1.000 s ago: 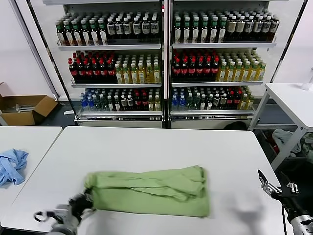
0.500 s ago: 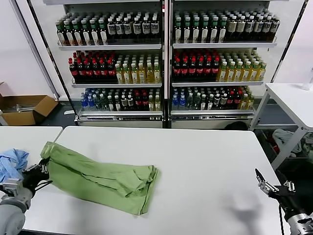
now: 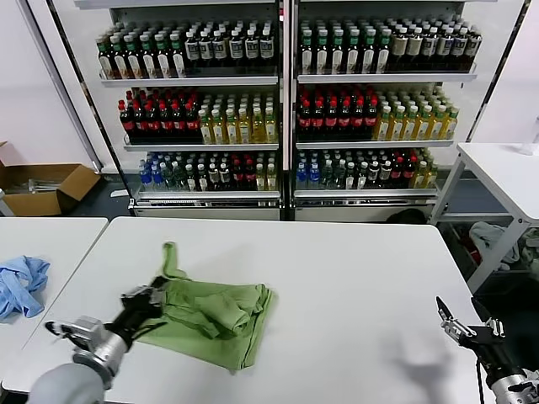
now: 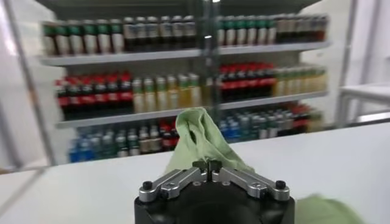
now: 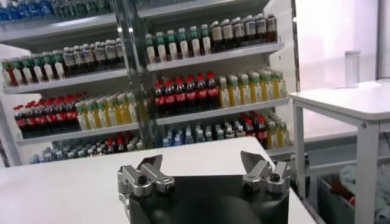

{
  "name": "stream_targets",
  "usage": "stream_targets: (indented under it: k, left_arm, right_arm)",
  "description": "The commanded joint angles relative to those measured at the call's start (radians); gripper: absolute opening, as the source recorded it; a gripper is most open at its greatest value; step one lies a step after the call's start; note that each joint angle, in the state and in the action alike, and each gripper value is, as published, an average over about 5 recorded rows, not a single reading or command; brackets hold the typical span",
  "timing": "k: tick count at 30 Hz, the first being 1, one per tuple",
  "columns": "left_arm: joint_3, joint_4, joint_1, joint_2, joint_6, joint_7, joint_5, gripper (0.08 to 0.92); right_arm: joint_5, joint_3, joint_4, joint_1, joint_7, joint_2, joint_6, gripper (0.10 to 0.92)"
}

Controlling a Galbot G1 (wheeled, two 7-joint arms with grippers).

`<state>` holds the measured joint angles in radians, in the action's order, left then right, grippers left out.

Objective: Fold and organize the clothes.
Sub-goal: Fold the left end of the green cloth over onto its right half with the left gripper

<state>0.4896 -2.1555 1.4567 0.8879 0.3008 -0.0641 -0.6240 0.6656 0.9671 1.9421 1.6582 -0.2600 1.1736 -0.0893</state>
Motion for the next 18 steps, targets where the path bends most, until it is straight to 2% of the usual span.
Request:
stream_targets:
  k: [1,9,18]
  left_arm:
    - [-0.271,-0.033,-0.086,0.043,0.009,-0.006,0.04,0.092]
    - [-0.331,0.033,-0.049,0.07,-0.004,0.053,0.145,0.092]
    - [-0.342,0.023,-0.017,0.063,-0.003,0.114,0.196,0.092]
  right_arm:
    - [-0.007,-0.007,-0.004,-0.001,0.0,0.006,0.001,0.823]
    - [-0.007,-0.007,-0.017,0.0,-0.001,0.001,0.003,0.823]
    - [-0.007,-0.019,-0.025,-0.013,-0.001,-0.002,0.002,0.823]
